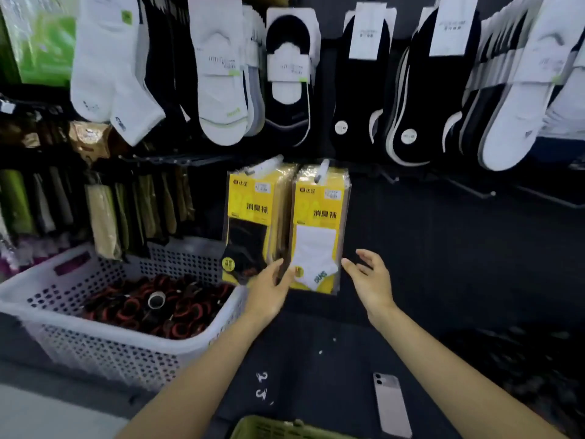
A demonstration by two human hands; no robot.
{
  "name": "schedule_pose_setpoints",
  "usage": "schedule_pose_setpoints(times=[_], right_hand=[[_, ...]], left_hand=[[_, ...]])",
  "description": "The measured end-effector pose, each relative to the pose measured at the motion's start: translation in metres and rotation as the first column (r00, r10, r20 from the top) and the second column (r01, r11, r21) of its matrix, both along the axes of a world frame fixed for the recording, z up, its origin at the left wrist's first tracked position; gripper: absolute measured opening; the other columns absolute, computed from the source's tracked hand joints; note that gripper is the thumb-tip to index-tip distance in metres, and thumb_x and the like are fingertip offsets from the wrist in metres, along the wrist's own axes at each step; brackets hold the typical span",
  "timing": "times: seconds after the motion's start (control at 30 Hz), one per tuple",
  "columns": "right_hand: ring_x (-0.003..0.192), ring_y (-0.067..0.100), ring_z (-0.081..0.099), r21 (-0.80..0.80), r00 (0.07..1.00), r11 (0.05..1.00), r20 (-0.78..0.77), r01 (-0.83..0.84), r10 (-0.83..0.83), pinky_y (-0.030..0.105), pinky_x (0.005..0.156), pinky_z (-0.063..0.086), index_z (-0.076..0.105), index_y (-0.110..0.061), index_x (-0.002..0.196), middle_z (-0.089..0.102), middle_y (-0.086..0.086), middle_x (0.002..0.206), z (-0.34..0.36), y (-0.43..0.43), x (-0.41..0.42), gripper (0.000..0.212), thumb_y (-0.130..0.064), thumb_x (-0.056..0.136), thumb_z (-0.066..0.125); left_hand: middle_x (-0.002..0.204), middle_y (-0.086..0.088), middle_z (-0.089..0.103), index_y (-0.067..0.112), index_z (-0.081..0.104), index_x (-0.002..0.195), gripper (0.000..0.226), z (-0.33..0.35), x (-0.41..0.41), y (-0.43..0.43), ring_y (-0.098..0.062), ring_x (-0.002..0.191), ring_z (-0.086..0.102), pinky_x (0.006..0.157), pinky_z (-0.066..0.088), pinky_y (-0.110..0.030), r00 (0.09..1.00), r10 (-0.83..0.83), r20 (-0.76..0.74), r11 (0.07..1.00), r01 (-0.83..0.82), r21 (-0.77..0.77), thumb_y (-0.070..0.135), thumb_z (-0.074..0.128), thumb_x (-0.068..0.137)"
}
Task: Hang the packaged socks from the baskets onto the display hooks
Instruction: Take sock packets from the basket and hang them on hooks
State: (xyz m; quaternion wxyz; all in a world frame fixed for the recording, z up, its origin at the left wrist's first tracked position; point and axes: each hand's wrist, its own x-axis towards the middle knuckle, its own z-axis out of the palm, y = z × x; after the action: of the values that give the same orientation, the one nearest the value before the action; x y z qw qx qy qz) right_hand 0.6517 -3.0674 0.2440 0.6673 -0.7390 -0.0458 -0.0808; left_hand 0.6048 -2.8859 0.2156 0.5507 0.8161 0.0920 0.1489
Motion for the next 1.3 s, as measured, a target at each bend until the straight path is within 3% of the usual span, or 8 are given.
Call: schedule_pose_setpoints(times=[0.17,0.37,0.53,0.63,0.8,0.9,1.03,1.3], right_hand=[[0.105,0.012,0.057,-0.187,0.964,0.964,-0.221,-0.192,0.149,0.021,0.084,0.044,0.058,-0.018,0.116,0.057,-0.006,0.115,-0.121,-0.052,-0.066,0.029,-0.021,0.088,0.067],[0.095,0.018,0.060,-0.321,0.739,0.889,-0.673,-0.326,0.029,0.014,0.060,0.040,0.062,-0.003,0.112,0.066,0.013,0.109,-0.289,-0.107,-0.139,0.032,-0.020,0.085,0.071],[0.109,0.026,0.058,-0.296,0.530,0.897,-0.844,-0.329,-0.084,0.030,0.086,0.043,0.058,-0.002,0.121,0.062,0.016,0.124,-0.372,-0.139,-0.163,0.046,-0.029,0.085,0.070],[0.122,0.027,0.053,-0.310,0.514,0.895,-0.851,-0.320,-0.110,0.030,0.094,0.043,0.050,-0.004,0.133,0.057,0.013,0.132,-0.399,-0.133,-0.161,0.059,-0.033,0.085,0.070],[0.099,0.010,0.054,-0.200,0.502,0.904,-0.865,-0.378,0.018,0.014,0.068,0.041,0.045,-0.019,0.138,0.056,0.004,0.133,-0.430,-0.111,-0.147,0.056,-0.037,0.089,0.064],[0.119,0.022,0.053,-0.155,0.472,0.932,-0.881,-0.327,0.019,0.024,0.088,0.043,0.042,-0.015,0.141,0.053,0.009,0.138,-0.447,-0.100,-0.137,0.055,-0.029,0.092,0.062],[0.119,0.027,0.053,-0.189,0.479,0.955,-0.876,-0.228,-0.059,0.029,0.089,0.043,0.045,-0.012,0.137,0.057,0.011,0.133,-0.456,-0.089,-0.134,0.050,-0.019,0.091,0.063],[0.113,0.025,0.055,-0.164,0.457,0.985,-0.881,-0.059,-0.120,0.030,0.086,0.048,0.048,-0.014,0.137,0.057,0.009,0.129,-0.443,-0.083,-0.154,0.058,-0.014,0.084,0.072]], left_hand=[[0.123,0.002,0.055,0.018,0.050,0.132,0.047,-0.129,-0.076,-0.017,-0.015,0.110,0.055,0.088,0.047,-0.027,0.968,-0.011,-0.252,0.998,-0.006,-0.064,0.042,0.054,0.092],[0.106,-0.015,0.068,0.001,0.064,0.109,0.029,-0.270,-0.147,-0.047,-0.029,0.106,0.062,0.091,0.047,-0.033,0.806,0.045,-0.590,0.993,-0.101,-0.062,0.025,0.058,0.093],[0.117,-0.030,0.060,-0.009,0.056,0.118,0.043,-0.348,-0.185,-0.048,-0.043,0.109,0.057,0.090,0.046,-0.044,0.616,0.052,-0.786,0.995,-0.102,-0.015,0.028,0.055,0.095],[0.119,-0.026,0.059,-0.002,0.057,0.120,0.037,-0.376,-0.193,-0.044,-0.039,0.111,0.056,0.091,0.045,-0.040,0.550,0.074,-0.832,0.993,-0.118,0.011,0.025,0.052,0.096],[0.110,-0.019,0.061,0.001,0.057,0.109,0.030,-0.389,-0.173,-0.039,-0.037,0.107,0.058,0.089,0.047,-0.038,0.560,0.060,-0.826,0.983,-0.175,-0.047,0.027,0.050,0.097],[0.095,-0.010,0.065,0.011,0.061,0.100,0.027,-0.392,-0.166,-0.038,-0.024,0.086,0.062,0.073,0.051,-0.033,0.629,0.049,-0.776,0.983,-0.167,-0.073,0.034,0.047,0.097],[0.089,0.003,0.062,0.018,0.056,0.108,0.015,-0.402,-0.165,-0.039,-0.009,0.078,0.059,0.054,0.047,-0.013,0.670,0.006,-0.742,0.958,-0.217,-0.188,0.021,0.047,0.098],[0.092,-0.008,0.061,0.010,0.053,0.111,0.022,-0.412,-0.173,-0.039,-0.029,0.087,0.060,0.073,0.053,-0.040,0.673,0.024,-0.739,0.977,-0.172,-0.124,0.024,0.054,0.094]])
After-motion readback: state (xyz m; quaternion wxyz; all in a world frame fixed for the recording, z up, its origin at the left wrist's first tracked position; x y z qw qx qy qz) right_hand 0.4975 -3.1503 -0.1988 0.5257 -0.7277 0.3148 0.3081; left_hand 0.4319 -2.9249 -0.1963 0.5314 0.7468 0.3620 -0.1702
